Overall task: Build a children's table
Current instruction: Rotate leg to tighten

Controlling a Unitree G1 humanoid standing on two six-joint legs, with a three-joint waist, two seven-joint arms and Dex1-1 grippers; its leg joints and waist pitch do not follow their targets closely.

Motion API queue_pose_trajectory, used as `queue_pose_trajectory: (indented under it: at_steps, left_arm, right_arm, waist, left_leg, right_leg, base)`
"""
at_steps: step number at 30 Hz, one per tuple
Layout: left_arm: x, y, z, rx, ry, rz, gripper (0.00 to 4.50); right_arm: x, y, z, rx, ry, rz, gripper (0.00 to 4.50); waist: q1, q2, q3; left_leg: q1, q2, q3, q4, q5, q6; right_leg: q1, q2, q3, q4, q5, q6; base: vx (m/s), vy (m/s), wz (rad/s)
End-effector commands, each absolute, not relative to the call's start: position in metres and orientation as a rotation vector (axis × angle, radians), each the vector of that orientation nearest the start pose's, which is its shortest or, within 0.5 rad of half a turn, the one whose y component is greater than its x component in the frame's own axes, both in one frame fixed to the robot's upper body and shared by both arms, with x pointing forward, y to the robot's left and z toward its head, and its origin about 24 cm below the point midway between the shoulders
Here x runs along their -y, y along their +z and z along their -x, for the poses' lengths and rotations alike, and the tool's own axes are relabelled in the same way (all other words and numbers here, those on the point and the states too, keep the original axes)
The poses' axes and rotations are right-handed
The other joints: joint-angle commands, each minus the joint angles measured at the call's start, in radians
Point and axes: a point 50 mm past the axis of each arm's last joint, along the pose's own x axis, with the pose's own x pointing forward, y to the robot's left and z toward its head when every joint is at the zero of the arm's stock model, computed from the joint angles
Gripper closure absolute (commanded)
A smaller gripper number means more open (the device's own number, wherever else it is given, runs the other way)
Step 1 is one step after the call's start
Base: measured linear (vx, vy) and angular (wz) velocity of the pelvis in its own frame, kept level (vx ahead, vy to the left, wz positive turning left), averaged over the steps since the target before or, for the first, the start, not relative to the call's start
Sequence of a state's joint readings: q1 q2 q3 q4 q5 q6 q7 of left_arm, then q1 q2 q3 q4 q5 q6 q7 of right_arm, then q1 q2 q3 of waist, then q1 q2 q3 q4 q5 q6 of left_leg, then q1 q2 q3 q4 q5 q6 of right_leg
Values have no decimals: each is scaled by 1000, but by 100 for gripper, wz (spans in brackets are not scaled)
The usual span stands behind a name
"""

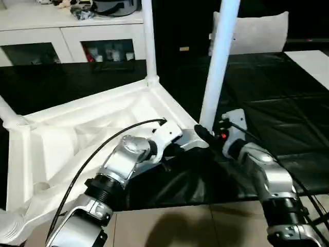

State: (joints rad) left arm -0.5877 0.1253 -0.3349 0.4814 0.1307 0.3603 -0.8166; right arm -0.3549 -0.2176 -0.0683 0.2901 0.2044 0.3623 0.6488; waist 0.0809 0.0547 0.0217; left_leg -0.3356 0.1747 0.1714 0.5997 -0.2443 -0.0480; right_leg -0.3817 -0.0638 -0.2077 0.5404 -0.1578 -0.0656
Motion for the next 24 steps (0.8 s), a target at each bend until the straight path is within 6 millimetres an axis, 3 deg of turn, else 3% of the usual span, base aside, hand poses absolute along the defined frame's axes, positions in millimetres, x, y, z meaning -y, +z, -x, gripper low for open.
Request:
queue_pose_trajectory:
  at_steps: [1, 4, 9, 14, 17, 22, 24]
  left_arm:
    - [-55, 52, -316, -391, -1136, -433, 450]
    - [-67, 48, -315, -413, -1154, -465, 450]
    - [-82, 41, -310, -445, -1253, -516, 450]
    - [-91, 38, -308, -444, -1339, -604, 450]
    - [-98, 38, -299, -462, -1500, -647, 450]
    - [-104, 41, -292, -472, -1656, -705, 450]
    - [-105, 42, -290, -468, -1711, -735, 450]
  right_arm:
    - [145, 48, -296, -301, 849, -119, 100]
    - [165, 52, -288, -314, 933, -63, 69]
    - [190, 60, -284, -321, 998, 49, 26]
    - [199, 64, -275, -379, 1132, 114, 26]
    - [204, 70, -276, -378, 1198, 151, 26]
    - [205, 72, -277, -391, 1258, 184, 26]
    - [204, 73, -277, -397, 1293, 190, 52]
  waist:
    - [9, -13, -58]
    - [22, -12, -55]
    - [23, -14, -54]
    - [31, -17, -56]
    - [39, -20, -55]
    - [53, -17, -56]
    - [60, -18, -57]
  left_leg:
    - [-9, 71, -31, -55, -3, 132]
    - [-7, 71, -29, -57, -22, 125]
    - [-9, 63, -27, -57, -38, 113]
    - [-8, 66, -27, -54, -37, 126]
    - [-6, 66, -25, -56, -38, 120]
    - [-1, 77, -28, -57, -30, 116]
    - [1, 78, -25, -57, -27, 115]
  right_leg:
    - [65, -118, 83, -68, -278, 43]
    - [64, -117, 82, -73, -316, 58]
    - [64, -110, 76, -78, -344, 75]
    - [62, -107, 76, -74, -331, 84]
    - [61, -109, 75, -76, -348, 84]
    - [56, -115, 81, -69, -332, 52]
    - [56, -117, 85, -67, -328, 47]
  base:
    - [0, 0, 0]
    - [0, 0, 0]
    - [0, 0, 0]
    - [0, 0, 0]
    - [0, 0, 0]
    - [0, 0, 0]
    - [0, 0, 0]
